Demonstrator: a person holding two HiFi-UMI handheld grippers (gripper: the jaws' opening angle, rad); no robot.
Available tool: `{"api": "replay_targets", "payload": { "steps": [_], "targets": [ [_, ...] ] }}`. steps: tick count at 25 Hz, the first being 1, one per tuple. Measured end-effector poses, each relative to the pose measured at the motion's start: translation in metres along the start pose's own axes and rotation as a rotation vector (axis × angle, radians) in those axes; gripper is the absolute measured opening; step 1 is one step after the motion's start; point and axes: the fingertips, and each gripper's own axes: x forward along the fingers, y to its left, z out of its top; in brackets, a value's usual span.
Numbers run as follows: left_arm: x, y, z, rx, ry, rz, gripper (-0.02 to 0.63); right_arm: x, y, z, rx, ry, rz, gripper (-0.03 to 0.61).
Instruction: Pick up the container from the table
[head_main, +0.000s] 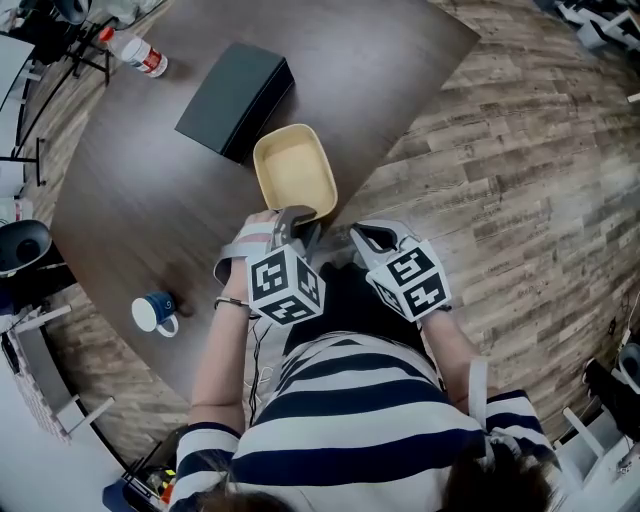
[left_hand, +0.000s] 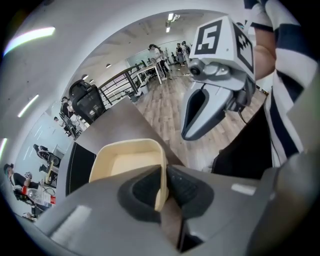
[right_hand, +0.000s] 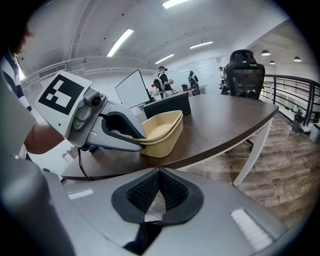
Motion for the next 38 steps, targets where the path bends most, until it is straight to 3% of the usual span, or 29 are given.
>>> {"api": "replay_targets", "payload": {
  "steps": [9, 19, 38],
  "targets": [
    [-0.02, -0.002, -0.007, 0.04, -0.039, 0.056, 0.0, -0.006, 0.024, 0.001, -0.013, -0.008, -0.017, -0.002],
    [-0.053, -0.019, -0.015, 0.041, -0.076, 0.058, 0.0, -0.019, 0.05, -0.002, -0.014, -0.025, -0.052, -0.002],
    [-0.096, -0.045, -0.045, -0.003, -0.051, 0.061, 0.0, -0.046, 0.067, 0.007, -0.02, -0.077, -0.125, -0.002]
  ]
}}
